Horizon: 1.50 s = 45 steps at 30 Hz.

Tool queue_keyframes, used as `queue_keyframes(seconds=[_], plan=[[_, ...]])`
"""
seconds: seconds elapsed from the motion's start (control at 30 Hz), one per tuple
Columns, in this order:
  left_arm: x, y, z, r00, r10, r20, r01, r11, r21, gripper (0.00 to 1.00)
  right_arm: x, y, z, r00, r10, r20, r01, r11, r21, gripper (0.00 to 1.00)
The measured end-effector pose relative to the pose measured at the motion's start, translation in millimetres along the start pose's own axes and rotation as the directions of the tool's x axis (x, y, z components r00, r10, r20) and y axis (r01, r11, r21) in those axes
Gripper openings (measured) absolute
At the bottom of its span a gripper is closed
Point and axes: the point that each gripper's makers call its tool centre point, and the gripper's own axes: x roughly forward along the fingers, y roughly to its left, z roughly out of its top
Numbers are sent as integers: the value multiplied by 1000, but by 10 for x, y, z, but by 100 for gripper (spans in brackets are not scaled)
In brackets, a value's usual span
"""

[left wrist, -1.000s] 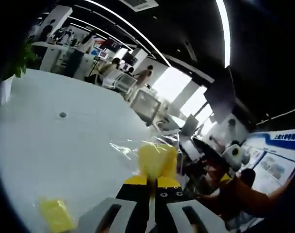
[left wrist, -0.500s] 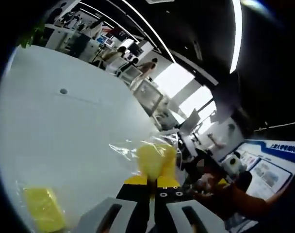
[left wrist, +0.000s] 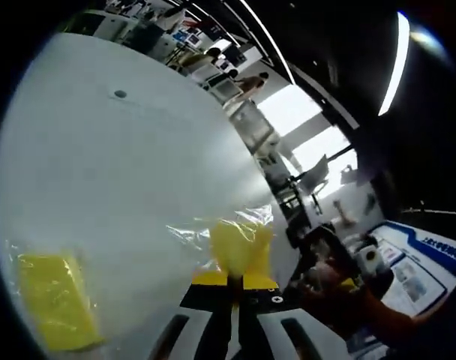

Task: Compare the silicone blocks by pressing each to a similar depth, holding the contact briefly, and releasing to observe deformation and rebound differences across the visible hardness samples.

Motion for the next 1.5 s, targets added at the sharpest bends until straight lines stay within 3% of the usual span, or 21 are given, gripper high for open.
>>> queue_keyframes(seconds=[0.33,0.63,0.8,0.9,1.0,1.17,1.3,1.5], plan=[[165,274,-225,996,46,-80,-53,995,-85,0,50,10,-149,1000,3,-26,-2,999,38,97],[251,428,-312,986,99,-136,-111,990,-83,0,11,-26,-209,999,-12,-40,14,998,54,97],[279,559,-390,973,160,-168,-172,983,-62,0,-18,-22,-247,998,-16,-55,19,998,62,97],[296,579,-372,976,161,-147,-173,982,-71,1,-13,10,-278,998,-12,-62,17,997,70,97],[304,599,-348,970,200,-140,-203,979,-5,3,-1,16,-302,998,-16,-68,21,996,83,97],[290,680,-394,968,222,-119,-225,974,-10,6,38,98,-295,998,-6,-65,12,996,94,97],[290,723,-391,958,268,-99,-261,963,71,10,36,137,-332,997,3,-83,4,997,83,97],[291,765,-392,951,296,-90,-286,952,113,14,32,143,-304,997,0,-76,7,996,93,97]])
